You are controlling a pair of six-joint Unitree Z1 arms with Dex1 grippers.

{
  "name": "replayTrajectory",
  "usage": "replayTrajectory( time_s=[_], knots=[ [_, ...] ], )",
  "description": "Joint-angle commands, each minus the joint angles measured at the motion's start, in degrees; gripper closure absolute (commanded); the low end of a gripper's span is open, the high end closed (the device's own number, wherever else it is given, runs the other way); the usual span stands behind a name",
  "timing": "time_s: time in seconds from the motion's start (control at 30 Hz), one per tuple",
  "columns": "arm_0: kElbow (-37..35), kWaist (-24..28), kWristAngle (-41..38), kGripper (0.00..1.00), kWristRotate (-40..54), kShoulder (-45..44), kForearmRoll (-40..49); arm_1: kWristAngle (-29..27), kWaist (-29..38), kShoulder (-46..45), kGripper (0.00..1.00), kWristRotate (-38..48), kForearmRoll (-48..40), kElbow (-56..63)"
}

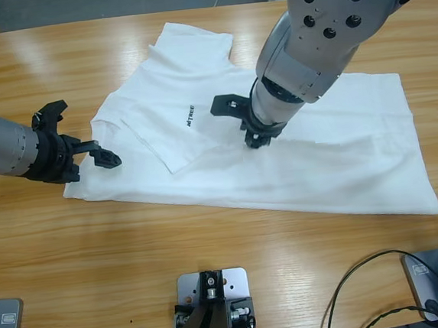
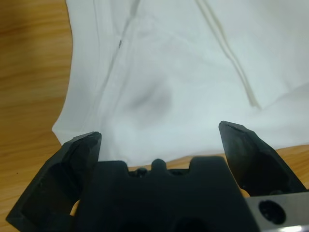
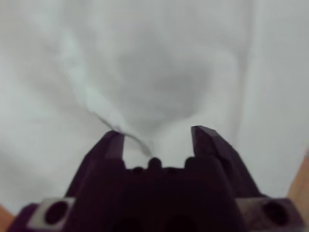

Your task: Fold clothes

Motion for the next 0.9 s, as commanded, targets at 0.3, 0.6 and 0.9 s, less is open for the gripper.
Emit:
replayTrajectory(
  time_s=[0.3,0.6,0.9],
  knots=[
    [0.0,-1.2,-0.5,0.179,4.9,0.4,-1.7,-9.3,-1.3,-6.6,0.354,3.0,1.3,-0.3],
    [-9.6,0.8,-7.1,0.184,13.7,2.1,-1.5,-6.4,-4.5,-30.7,0.058,15.1,20.7,6.5],
    [-16.0,2.8,-4.7,0.220,-7.0,12.4,-2.3,-8.5,-4.5,-40.4,0.064,21.9,20.3,18.1]
  ],
)
